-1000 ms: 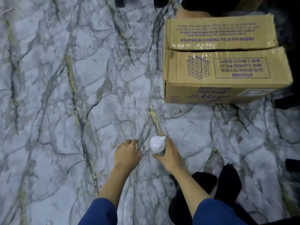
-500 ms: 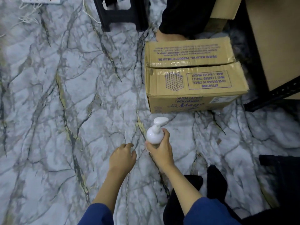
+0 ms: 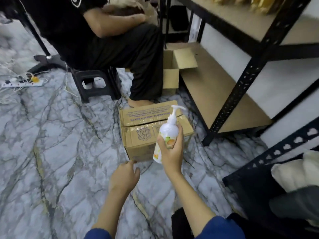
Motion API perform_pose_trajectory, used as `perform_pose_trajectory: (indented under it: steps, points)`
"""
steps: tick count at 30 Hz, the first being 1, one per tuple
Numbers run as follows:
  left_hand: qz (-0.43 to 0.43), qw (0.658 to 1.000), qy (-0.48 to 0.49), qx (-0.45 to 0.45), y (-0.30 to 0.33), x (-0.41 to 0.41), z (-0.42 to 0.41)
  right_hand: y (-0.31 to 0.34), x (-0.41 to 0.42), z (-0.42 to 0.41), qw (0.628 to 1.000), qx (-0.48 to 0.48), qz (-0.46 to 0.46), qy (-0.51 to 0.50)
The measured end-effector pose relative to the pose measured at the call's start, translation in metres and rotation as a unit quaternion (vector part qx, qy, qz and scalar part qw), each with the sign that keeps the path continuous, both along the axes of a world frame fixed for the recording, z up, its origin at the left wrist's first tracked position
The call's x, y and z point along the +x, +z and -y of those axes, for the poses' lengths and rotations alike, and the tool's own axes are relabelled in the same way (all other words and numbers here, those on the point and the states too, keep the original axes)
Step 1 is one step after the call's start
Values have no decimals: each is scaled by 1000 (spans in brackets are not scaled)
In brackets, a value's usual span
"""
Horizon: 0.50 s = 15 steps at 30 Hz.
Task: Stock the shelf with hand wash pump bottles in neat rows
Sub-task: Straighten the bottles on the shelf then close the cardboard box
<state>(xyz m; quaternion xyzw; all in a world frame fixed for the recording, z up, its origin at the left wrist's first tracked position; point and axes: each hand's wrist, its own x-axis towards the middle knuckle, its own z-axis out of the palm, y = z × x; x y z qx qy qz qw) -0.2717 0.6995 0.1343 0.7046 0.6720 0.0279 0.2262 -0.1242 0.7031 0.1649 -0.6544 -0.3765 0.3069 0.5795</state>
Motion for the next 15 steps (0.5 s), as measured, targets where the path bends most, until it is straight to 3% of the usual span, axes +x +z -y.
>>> perform_pose_trajectory:
  steps: [7,15]
  points:
    - [22,990,-84,110,99,79,-7,103,69,34,984,71,90,-138]
    - [82,942,-215,243,225,192,30,224,147,113,940,174,184,-229]
